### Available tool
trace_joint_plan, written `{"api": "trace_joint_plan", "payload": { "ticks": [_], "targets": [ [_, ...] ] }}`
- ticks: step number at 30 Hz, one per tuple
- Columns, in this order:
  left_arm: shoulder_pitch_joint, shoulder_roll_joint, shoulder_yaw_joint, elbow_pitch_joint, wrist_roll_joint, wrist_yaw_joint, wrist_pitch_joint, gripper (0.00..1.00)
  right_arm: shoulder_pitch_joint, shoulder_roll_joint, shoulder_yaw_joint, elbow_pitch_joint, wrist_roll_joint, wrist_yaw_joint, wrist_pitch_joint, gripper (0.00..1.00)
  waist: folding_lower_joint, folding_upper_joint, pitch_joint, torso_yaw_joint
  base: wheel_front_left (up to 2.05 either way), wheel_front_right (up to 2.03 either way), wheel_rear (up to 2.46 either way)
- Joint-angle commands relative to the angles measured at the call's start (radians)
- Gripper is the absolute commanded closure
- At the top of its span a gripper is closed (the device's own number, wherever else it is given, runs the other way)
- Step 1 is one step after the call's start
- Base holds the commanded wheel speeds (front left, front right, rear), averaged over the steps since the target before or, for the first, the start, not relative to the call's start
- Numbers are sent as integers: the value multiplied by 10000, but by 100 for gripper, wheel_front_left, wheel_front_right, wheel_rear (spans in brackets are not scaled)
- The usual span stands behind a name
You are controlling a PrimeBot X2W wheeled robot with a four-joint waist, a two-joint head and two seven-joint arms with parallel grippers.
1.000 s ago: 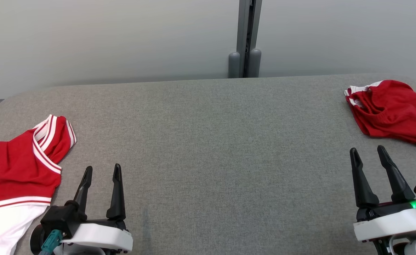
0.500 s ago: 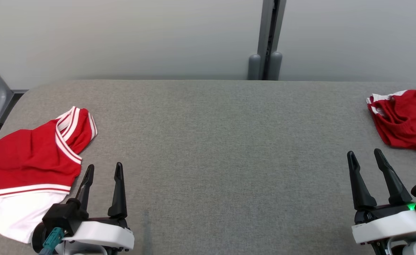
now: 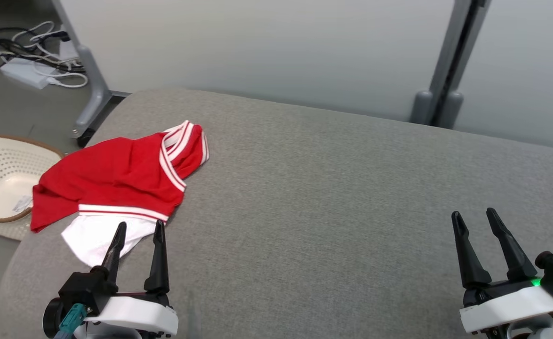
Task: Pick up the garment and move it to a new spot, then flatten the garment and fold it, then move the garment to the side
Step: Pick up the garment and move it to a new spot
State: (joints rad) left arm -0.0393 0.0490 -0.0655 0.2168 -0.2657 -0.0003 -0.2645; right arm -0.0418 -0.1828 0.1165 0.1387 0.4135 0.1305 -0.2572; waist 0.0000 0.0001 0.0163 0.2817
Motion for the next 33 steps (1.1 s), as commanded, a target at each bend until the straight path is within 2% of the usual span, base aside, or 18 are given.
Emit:
{"api": "trace_joint_plan", "payload": {
  "ticks": [1,10,13,27,33],
  "targets": [
    [-14,30,48,32,104,-60,-21,0,26,-40,73,20,16,7,-88,0,0,-1,-111,693,0,0,0],
    [38,28,145,114,101,-120,-21,0,-4,-59,525,247,152,7,-88,0,0,-1,-198,1883,0,0,0],
    [19,30,188,104,87,-120,-21,0,-82,-45,606,286,196,7,-88,0,0,-1,-170,2034,0,0,0],
    [-152,27,416,31,47,-58,-21,0,-357,-29,907,433,380,7,-90,0,0,-1,47,1891,0,0,0],
    [-797,162,513,117,241,-329,-21,0,-522,-75,997,524,457,7,-88,0,0,-1,217,1596,0,0,0]
  ]
}}
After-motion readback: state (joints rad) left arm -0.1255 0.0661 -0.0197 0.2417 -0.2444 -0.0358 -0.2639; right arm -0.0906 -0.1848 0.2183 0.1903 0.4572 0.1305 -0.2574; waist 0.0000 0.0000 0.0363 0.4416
